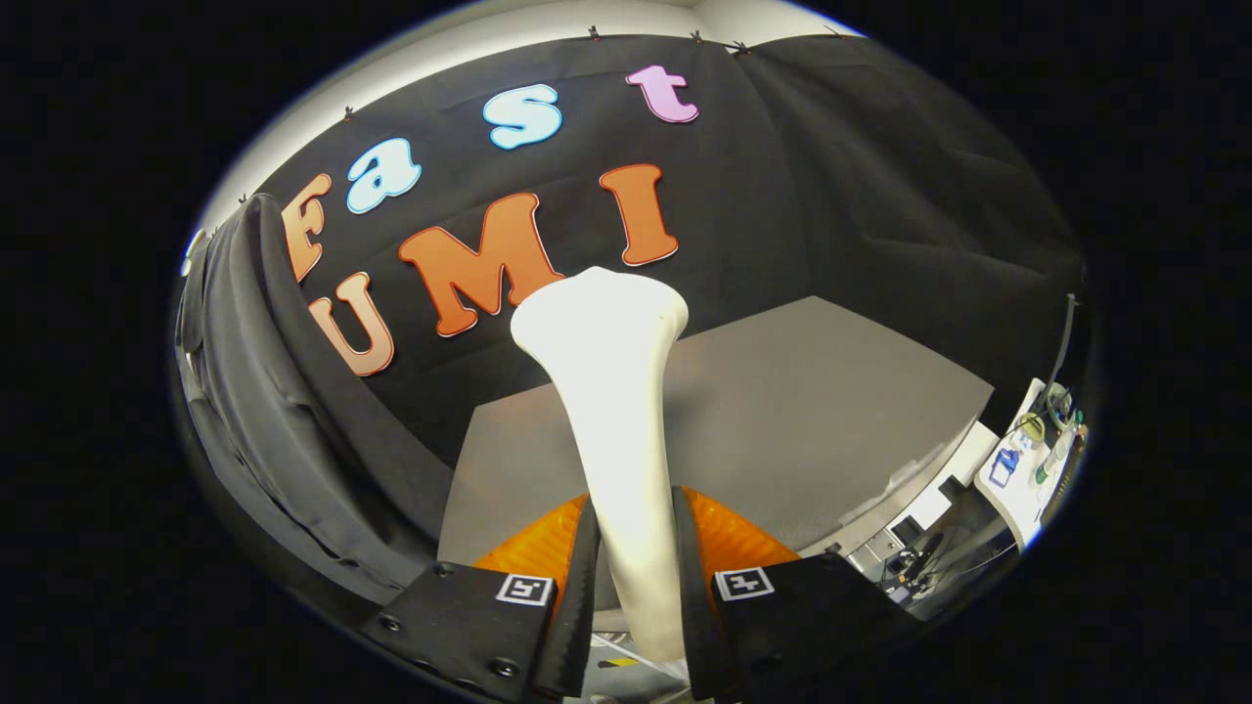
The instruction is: Iron the clothes twice with a garment steamer, once on the left side and once on the right side.
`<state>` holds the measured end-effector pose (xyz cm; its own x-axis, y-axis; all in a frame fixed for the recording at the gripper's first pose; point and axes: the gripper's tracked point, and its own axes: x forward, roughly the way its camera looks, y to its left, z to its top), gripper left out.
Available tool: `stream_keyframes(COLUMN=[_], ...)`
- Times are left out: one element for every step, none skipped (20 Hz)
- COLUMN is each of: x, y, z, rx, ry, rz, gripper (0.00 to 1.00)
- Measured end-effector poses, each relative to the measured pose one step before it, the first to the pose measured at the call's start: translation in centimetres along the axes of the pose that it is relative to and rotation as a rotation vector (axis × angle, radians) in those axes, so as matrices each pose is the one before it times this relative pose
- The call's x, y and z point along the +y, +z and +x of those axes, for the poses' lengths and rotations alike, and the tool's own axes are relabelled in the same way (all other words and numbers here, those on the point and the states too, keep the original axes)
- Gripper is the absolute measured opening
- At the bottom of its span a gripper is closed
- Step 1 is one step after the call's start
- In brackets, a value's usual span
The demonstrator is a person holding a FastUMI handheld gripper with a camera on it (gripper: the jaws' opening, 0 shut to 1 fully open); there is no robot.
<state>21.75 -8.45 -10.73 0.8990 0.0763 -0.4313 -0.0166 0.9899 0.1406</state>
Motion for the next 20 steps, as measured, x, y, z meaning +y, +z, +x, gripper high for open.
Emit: stream_keyframes(x=[0.320, 0.463, 0.538, 0.568, 0.442, 0.620, 0.656, 0.729, 0.777, 0.991, 0.785, 0.956, 0.816, 0.922, 0.978, 1.017, 1.137, 1.157, 1.024, 1.127], y=[-0.344, -0.275, -0.229, -0.313, -0.433, -0.256, -0.484, -0.436, -0.294, -0.358, -0.443, -0.297, -0.412, -0.317, -0.280, -0.226, -0.357, -0.184, -0.055, 0.102], z=[-0.891, -0.669, -0.874, -0.783, -0.874, -0.831, -0.972, -0.841, -0.849, -0.841, -0.782, -0.769, -0.857, -0.664, -0.640, -0.586, -0.874, -0.551, -0.494, -0.351], rx=[-0.00697, -0.00851, -0.00731, -0.00859, -0.00826, -0.00815, -0.00849, -0.00775, -0.00854, -0.00852, -0.00979, -0.00986, -0.00899, -0.00819, -0.00844, -0.00722, -0.00502, -0.00217, -0.00286, -0.00550], ry=[-0.01074, -0.00865, -0.00936, -0.01028, -0.01093, -0.00921, -0.00790, -0.00538, -0.00413, -0.00324, -0.00271, -0.00239, -0.00205, 0.00001, 0.00080, 0.00296, 0.00631, 0.00835, 0.00922, 0.01024], rz=[0.00636, 0.00721, 0.00459, 0.00193, -0.00116, -0.00206, 0.00046, 0.00036, 0.00097, 0.00025, 0.00048, -0.00096, -0.00060, -0.00043, -0.00002, 0.00051, -0.00286, -0.00494, -0.00586, -0.00806], gripper=[0.46, 0.46, 0.46, 0.46, 0.46, 0.46, 0.46, 0.46, 0.46, 0.46, 0.46, 0.46, 0.46, 0.46, 0.46, 0.46, 0.46, 0.46, 0.46, 0.46])
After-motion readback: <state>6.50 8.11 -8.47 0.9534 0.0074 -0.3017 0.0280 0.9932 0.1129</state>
